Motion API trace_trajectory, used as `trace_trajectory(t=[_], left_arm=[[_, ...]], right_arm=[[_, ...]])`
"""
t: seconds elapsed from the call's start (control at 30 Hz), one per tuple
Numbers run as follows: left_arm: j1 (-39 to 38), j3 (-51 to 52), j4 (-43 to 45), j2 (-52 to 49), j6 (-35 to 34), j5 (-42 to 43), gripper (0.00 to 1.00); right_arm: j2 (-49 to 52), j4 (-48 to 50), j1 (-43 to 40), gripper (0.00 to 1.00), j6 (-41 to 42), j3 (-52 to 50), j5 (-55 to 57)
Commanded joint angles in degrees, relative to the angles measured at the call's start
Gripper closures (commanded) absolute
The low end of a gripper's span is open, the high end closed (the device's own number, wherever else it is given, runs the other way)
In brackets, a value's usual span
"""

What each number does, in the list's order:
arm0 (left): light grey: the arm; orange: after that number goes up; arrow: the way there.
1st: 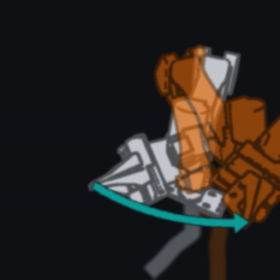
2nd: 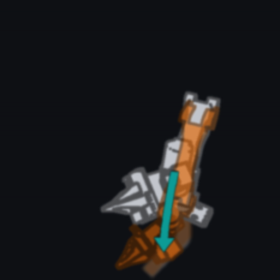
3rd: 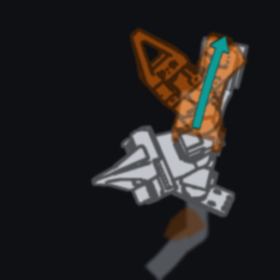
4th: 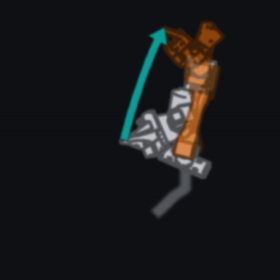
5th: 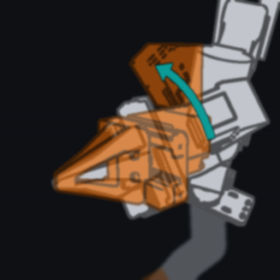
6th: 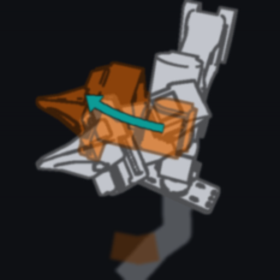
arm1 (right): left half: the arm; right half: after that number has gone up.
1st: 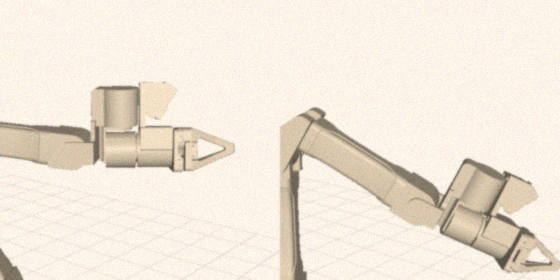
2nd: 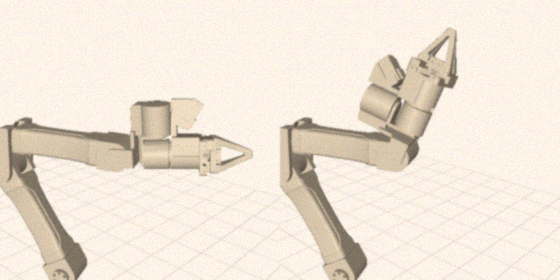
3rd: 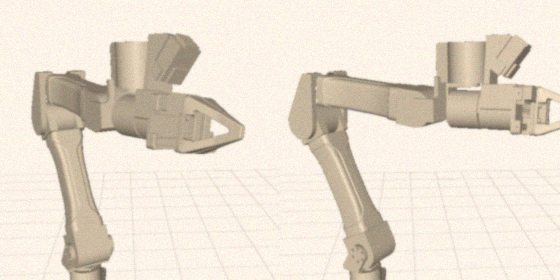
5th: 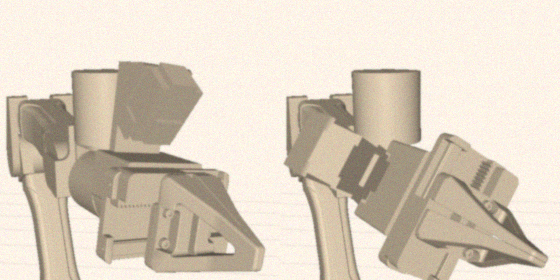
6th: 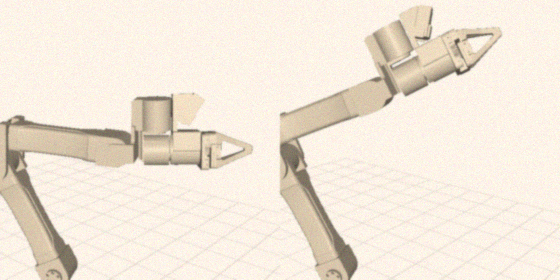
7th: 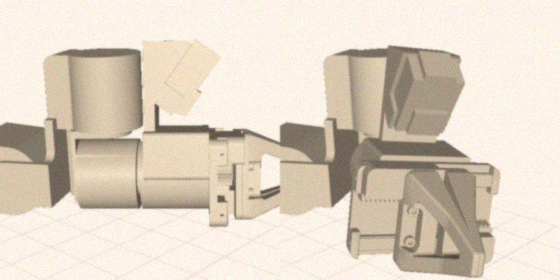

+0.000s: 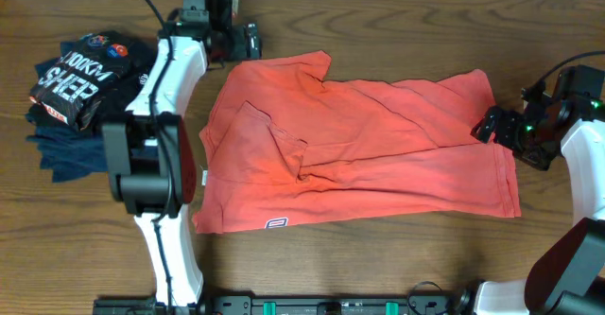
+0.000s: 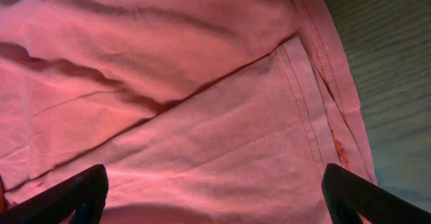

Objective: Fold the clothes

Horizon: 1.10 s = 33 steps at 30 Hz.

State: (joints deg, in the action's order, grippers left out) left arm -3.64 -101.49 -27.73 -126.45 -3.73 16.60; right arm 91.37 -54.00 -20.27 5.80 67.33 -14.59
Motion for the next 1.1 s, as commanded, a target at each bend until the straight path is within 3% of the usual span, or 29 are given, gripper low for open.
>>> trace_trajectory(t=[0.0,0.27,0.33,0.4,0.47,0.53,0.63,0.73,1.07], left_arm=[[0.02,-0.98,0.2,-3.65,1.11,0.85,0.02],[-0.2,-0.96,-0.48,-6.75,0.9,6.12,0.0],[-0.35,-0.96,-1.4,-6.75,0.9,6.38,0.13],[-0.35,-0.96,-2.62,-6.75,0.9,6.36,0.35],[-0.28,-0.96,-3.5,-6.75,0.92,6.34,0.68],[-0.22,-0.96,-3.98,-6.73,0.87,6.34,0.81],[-0.24,-0.96,-4.57,-6.73,-0.79,6.34,0.87],[-0.22,-0.96,-5.38,-6.62,-2.91,6.36,0.91],[-0.24,-0.96,-7.89,-6.54,-8.0,6.36,0.91]], right_arm=[[-0.72,0.0,0.48,0.01,-0.76,0.33,-0.46],[-0.72,0.33,0.48,0.01,-0.74,0.33,-0.46],[-0.72,0.33,0.48,0.01,-0.74,0.33,-0.46],[-0.72,0.33,0.48,0.01,-0.74,0.33,-0.46],[-0.72,0.35,0.48,0.01,-0.76,0.33,-0.46],[-0.72,0.46,0.48,0.04,-0.74,0.33,-0.63],[-0.72,1.92,0.46,0.18,-0.72,0.33,-2.69],[-0.72,5.46,0.48,0.01,-0.72,0.33,-6.93],[2.69,23.3,1.25,0.01,-0.72,1.49,-8.76]])
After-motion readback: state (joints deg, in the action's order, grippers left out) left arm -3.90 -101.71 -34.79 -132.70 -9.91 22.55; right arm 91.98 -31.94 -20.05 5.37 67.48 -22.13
